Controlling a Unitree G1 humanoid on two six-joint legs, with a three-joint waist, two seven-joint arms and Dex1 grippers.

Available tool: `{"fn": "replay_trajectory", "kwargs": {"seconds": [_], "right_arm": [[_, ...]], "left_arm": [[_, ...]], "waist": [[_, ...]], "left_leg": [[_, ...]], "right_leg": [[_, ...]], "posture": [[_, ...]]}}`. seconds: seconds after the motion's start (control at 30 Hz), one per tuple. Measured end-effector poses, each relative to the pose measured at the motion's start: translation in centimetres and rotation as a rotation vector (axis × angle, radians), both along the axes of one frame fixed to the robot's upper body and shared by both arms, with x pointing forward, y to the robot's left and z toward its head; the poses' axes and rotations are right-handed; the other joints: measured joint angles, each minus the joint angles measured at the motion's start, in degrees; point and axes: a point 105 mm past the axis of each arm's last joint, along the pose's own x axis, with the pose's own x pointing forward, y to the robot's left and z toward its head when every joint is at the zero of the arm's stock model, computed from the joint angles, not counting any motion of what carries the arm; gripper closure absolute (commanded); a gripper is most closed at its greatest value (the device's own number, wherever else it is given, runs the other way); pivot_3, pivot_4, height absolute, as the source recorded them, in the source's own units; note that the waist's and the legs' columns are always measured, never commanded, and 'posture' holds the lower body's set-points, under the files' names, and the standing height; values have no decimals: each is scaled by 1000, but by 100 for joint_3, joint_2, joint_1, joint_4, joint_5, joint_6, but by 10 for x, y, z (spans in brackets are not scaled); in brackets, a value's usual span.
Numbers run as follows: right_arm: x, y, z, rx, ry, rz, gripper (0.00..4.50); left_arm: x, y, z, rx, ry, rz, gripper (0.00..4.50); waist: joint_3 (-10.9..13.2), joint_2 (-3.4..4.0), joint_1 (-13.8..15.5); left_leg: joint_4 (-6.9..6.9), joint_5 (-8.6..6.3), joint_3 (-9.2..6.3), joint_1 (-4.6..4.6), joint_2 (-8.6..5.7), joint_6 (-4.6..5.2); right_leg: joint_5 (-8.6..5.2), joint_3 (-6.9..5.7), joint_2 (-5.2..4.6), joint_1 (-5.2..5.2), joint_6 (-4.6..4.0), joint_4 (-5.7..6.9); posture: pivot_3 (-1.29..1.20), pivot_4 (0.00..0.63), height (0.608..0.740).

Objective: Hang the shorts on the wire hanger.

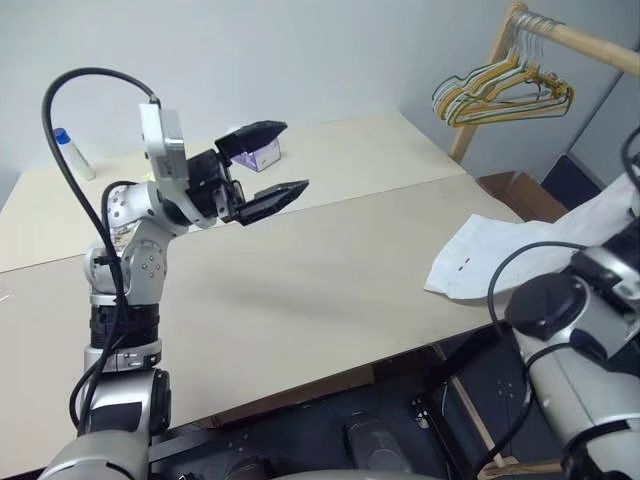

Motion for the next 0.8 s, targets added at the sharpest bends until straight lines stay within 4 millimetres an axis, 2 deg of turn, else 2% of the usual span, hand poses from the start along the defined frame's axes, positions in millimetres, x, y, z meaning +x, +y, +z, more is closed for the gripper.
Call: {"fn": "replay_trajectory", "kwargs": {"seconds": [0.2,0.47,0.67,0.8], "right_arm": [[5,-6,-20,116,27,4,4399],[5,-14,-26,158,22,-17,4399],[2,-16,-35,90,105,-21,2435],[3,-15,-32,59,118,-19,981]], "left_arm": [[-2,-1,1,-4,-5,-2,0],[-2,-2,-2,-2,3,-4,0],[-3,-2,0,-20,4,-12,0],[-4,-2,0,-20,4,-14,0]], "waist": [[0,0,-2],[0,0,8],[0,0,20],[0,0,12]], "left_leg": [[-13,-6,0,16,-20,11],[-11,-8,0,18,-23,14],[-11,-9,1,17,-27,15],[-12,-9,1,18,-26,16]], "right_leg": [[0,41,4,1,3,1],[2,53,5,5,13,-9],[1,62,7,5,18,-11],[0,63,7,5,19,-11]], "posture": [[-236,0,740],[-230,0,740],[-223,0,740],[-222,0,740]]}}
